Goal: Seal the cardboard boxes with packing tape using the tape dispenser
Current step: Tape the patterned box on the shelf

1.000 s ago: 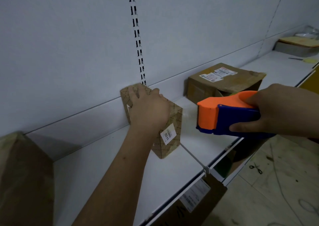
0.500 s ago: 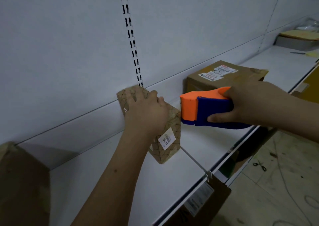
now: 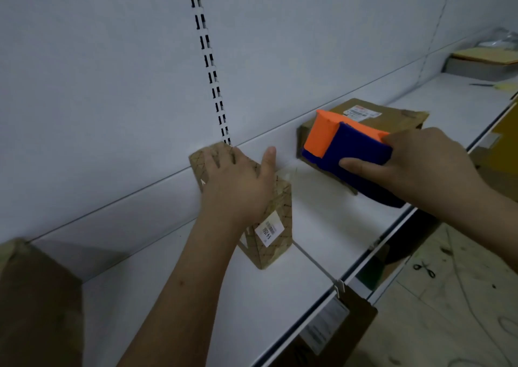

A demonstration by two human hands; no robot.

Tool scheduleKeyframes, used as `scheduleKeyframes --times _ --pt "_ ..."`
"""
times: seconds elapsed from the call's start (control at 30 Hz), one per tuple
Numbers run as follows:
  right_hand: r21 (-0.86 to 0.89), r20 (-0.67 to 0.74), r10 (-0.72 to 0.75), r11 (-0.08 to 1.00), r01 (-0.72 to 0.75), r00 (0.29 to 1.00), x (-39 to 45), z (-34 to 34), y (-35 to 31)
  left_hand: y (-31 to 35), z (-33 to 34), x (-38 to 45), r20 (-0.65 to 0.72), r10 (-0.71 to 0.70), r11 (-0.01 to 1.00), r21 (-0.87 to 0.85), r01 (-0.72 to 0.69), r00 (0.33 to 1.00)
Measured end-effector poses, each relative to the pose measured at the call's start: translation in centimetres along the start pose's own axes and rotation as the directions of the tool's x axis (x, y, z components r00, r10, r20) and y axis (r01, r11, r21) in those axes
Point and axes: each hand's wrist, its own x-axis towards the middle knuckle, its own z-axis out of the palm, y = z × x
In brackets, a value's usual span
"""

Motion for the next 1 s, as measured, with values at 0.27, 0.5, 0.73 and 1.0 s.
scheduleKeyframes --times 0.27,0.5,0.73,1.0 --pt "0.358 -0.033 0.156 0.924 -0.134 0.987 -3.5 2.8 2.6 3.7 -3.0 -2.9 0.074 -0.078 0.995 0.061 0.074 0.994" --pt "0.505 -0.075 0.147 0.859 -0.09 0.986 -6.3 5.7 2.4 4.9 -0.9 -3.0 0.078 -0.14 0.967 0.225 0.119 0.987" --pt "0.627 -0.226 0.155 0.778 0.022 0.962 -8.8 8.3 3.2 5.1 -0.9 -1.1 0.088 -0.211 0.967 0.16 0.196 0.973" --pt "0.633 -0.442 0.09 0.736 0.24 0.892 -9.8 7.8 4.3 3.6 -6.1 -3.3 -0.105 0.271 0.858 -0.424 -0.29 0.957"
